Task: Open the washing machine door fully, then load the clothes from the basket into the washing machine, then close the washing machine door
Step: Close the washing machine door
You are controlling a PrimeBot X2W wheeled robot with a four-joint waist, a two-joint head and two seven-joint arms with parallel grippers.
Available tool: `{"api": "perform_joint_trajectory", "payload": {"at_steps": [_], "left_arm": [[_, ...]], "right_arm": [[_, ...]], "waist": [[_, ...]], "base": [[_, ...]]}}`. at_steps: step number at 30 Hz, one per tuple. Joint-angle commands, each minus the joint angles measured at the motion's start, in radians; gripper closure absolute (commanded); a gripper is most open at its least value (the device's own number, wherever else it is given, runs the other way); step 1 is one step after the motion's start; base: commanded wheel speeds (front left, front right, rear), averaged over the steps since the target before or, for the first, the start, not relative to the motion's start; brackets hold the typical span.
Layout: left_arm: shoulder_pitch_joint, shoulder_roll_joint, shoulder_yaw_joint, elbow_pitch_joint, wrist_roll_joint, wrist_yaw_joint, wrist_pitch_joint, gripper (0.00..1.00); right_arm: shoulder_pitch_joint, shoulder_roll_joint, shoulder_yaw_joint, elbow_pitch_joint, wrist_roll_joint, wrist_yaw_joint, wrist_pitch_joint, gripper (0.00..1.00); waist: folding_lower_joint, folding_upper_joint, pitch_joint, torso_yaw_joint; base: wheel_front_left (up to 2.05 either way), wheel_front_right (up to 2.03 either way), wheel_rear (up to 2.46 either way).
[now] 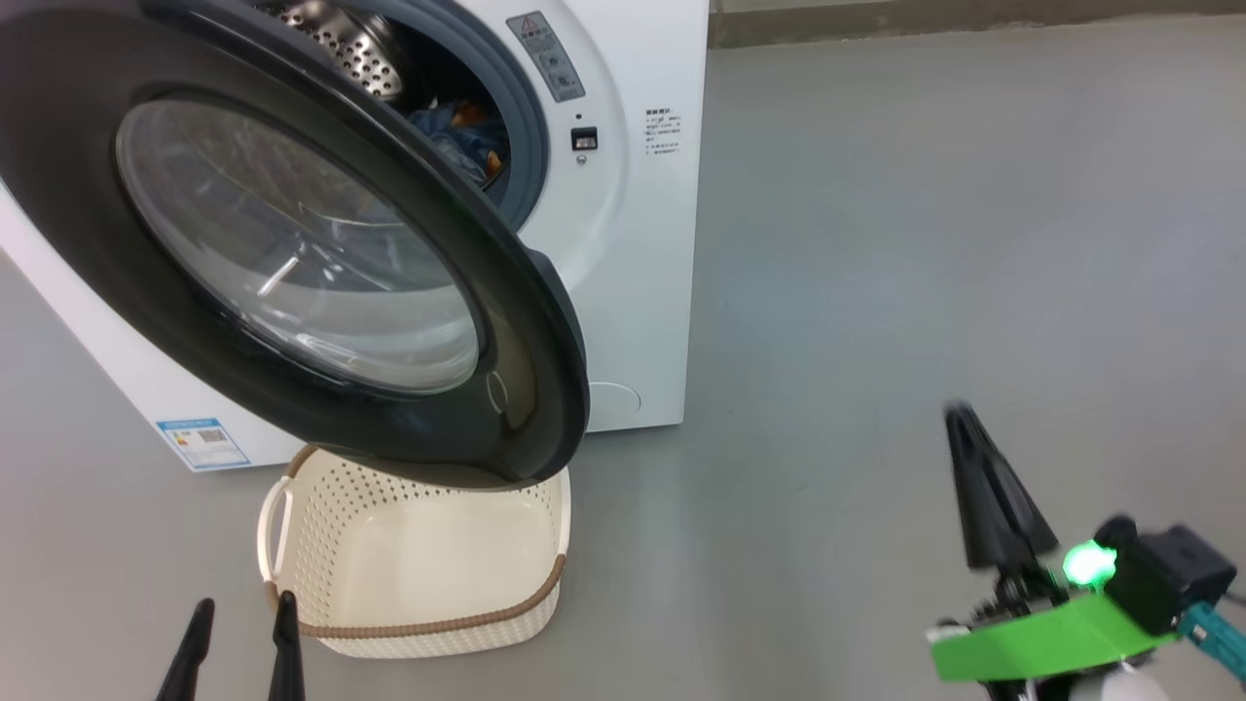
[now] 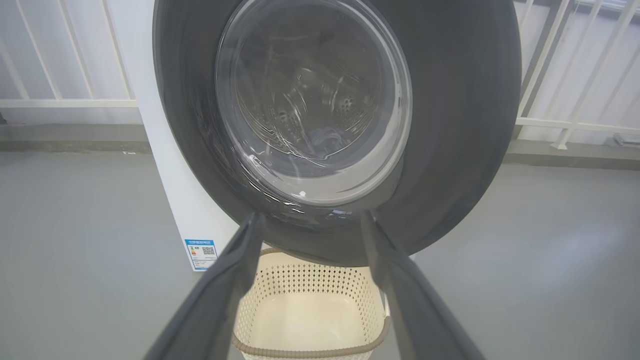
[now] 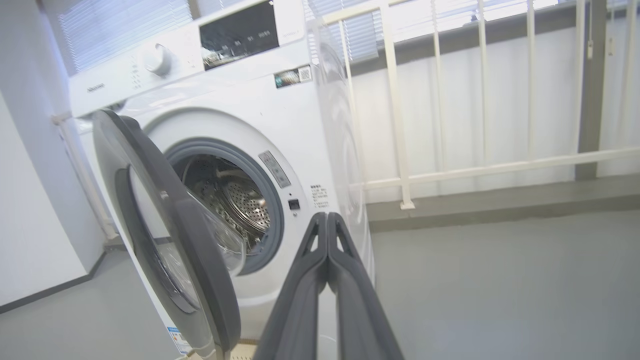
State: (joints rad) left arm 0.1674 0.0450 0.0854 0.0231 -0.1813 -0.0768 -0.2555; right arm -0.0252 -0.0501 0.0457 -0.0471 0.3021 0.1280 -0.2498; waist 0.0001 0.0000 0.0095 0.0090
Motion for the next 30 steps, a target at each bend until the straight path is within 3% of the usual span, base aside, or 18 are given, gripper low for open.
{"api": "perform_joint_trajectory", "payload": {"at_steps": [1,7,12,17,24,30], "left_arm": [[-0.016,0.005,0.028,-0.027,-0.015,-0.004,-0.006,0.0],[-0.042,0.005,0.008,-0.024,-0.042,-0.014,-0.006,0.0],[-0.062,0.005,-0.008,-0.02,-0.051,-0.015,-0.006,0.0],[-0.075,0.005,-0.025,-0.019,-0.059,-0.014,-0.006,0.0],[-0.093,0.005,-0.041,-0.026,-0.066,-0.013,-0.006,0.0],[-0.121,0.005,-0.053,-0.036,-0.075,-0.018,-0.006,0.0]], "right_arm": [[-0.053,0.0,0.043,-0.048,0.011,0.003,-0.012,1.0],[-0.15,-0.021,0.184,-0.253,0.034,0.003,-0.012,1.0],[-0.22,-0.054,0.33,-0.299,0.05,0.003,-0.012,1.0],[-0.275,-0.088,0.477,-0.26,0.068,0.003,-0.012,1.0],[-0.343,-0.14,0.716,-0.091,0.128,0.003,-0.012,1.0],[-0.382,-0.141,0.756,0.024,0.15,0.003,-0.012,1.0]], "waist": [[-0.0001,0.0,0.004,0.001],[-0.0001,0.0,0.021,0.023],[-0.0001,0.0,0.032,0.057],[-0.0001,0.0,0.046,0.102],[-0.0001,0.0,0.073,0.165],[-0.0001,0.0,0.122,0.211]], "base": [[0.0,0.0,0.0],[0.0,0.0,0.0],[0.0,0.0,0.0],[0.0,0.0,0.0],[0.0,0.0,0.0],[0.0,0.0,0.0]]}}
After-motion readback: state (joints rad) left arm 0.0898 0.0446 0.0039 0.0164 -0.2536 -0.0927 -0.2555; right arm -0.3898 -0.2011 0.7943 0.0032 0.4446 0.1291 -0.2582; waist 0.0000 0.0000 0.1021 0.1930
